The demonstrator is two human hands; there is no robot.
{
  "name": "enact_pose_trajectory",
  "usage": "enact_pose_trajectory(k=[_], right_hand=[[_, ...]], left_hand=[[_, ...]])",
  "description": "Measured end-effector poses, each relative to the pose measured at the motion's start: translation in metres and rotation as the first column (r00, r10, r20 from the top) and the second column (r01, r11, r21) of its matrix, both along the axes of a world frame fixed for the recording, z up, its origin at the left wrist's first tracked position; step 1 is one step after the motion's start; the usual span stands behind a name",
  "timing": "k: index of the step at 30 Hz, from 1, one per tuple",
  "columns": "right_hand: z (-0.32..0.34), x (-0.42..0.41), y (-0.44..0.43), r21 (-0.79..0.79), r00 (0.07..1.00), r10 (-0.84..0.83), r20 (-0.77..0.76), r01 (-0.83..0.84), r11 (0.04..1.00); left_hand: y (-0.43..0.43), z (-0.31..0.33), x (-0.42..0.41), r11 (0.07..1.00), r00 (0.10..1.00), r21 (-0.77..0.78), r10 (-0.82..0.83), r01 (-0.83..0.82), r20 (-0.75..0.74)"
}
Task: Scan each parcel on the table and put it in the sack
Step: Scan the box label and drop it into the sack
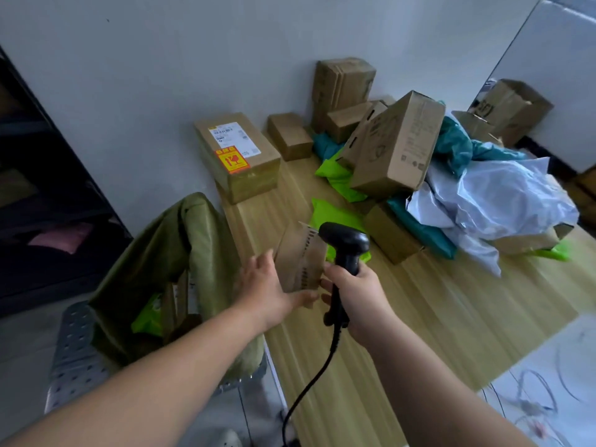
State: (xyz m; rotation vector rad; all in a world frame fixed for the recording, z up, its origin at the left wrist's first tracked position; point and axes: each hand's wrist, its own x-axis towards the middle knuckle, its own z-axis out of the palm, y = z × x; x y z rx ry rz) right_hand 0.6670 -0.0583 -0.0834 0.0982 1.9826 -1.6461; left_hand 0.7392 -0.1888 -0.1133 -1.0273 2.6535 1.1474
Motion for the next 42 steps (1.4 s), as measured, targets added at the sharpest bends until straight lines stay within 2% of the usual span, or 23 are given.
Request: enact_pose_trajectory(k=[3,5,7,9,12,15,18,20,23,26,28,30,32,35,37,40,42], right_hand=[[-0.004,0.006,0.010,0.026,1.000,0.017,0.014,-0.017,1.000],[-0.008,0.007,0.016,0.034,0.999,0.033,0.024,-0.034,0.999],[-0.010,0.007,0.025,0.031,0.998,0.044,0.035,-0.045,0.999],[-0.011,0.006,0.037,0.024,0.998,0.044,0.052,-0.046,0.999],[-0.010,0.003,0.063,0.084,1.000,0.024,0.015,-0.025,0.996],[-0.010,0.000,0.092,0.124,0.999,-0.003,-0.032,0.007,0.992],[-0.013,-0.004,0.120,0.140,0.998,-0.033,-0.055,0.040,0.989],[-0.016,-0.006,0.137,0.144,0.998,-0.036,-0.042,0.042,0.989],[-0.021,-0.010,0.159,0.128,0.999,-0.043,0.026,0.039,0.991],[-0.026,-0.014,0.175,0.110,0.996,-0.041,0.079,0.033,0.993],[-0.029,-0.017,0.183,0.082,0.995,-0.037,0.093,0.030,0.996],[-0.030,-0.018,0.190,0.054,0.994,-0.025,0.110,0.019,0.998],[-0.030,-0.018,0.196,0.015,0.991,-0.005,0.137,0.004,1.000],[-0.023,-0.018,0.204,-0.106,0.976,-0.003,0.216,0.026,0.994],[-0.016,-0.020,0.208,-0.164,0.970,0.019,0.242,0.022,0.986],[-0.005,-0.023,0.210,-0.195,0.969,0.064,0.238,-0.017,0.981],[0.002,-0.025,0.207,-0.198,0.970,0.100,0.222,-0.056,0.979]], left_hand=[[0.004,-0.005,0.001,0.935,0.992,0.341,0.119,-0.095,-0.050],[0.006,-0.008,0.001,0.897,0.985,0.426,0.161,-0.122,-0.056],[0.014,-0.011,0.003,0.915,0.979,0.380,0.185,-0.137,-0.092],[0.028,-0.013,0.008,0.960,0.972,0.240,0.180,-0.141,-0.150],[0.056,-0.015,0.010,0.997,0.978,0.069,0.060,-0.047,-0.201],[0.084,-0.018,0.004,0.998,0.981,0.055,-0.033,0.044,-0.189],[0.106,-0.020,-0.005,0.983,0.986,0.163,-0.062,0.088,-0.156],[0.120,-0.019,-0.012,0.943,0.980,0.326,-0.006,0.072,-0.198],[0.136,-0.020,-0.022,0.821,0.950,0.569,0.214,-0.048,-0.229],[0.145,-0.024,-0.027,0.762,0.925,0.615,0.355,-0.203,-0.135],[0.149,-0.025,-0.029,0.693,0.933,0.673,0.360,-0.260,-0.011],[0.155,-0.018,-0.029,0.615,0.954,0.749,0.290,-0.247,0.076],[0.163,-0.011,-0.028,0.592,0.969,0.778,0.236,-0.208,0.080],[0.168,-0.006,-0.031,0.578,0.960,0.783,0.266,-0.229,0.084],[0.167,-0.001,-0.034,0.523,0.949,0.809,0.288,-0.270,0.131],[0.161,0.015,-0.032,0.445,0.951,0.853,0.257,-0.272,0.169],[0.154,0.028,-0.026,0.435,0.961,0.867,0.233,-0.242,0.151]])
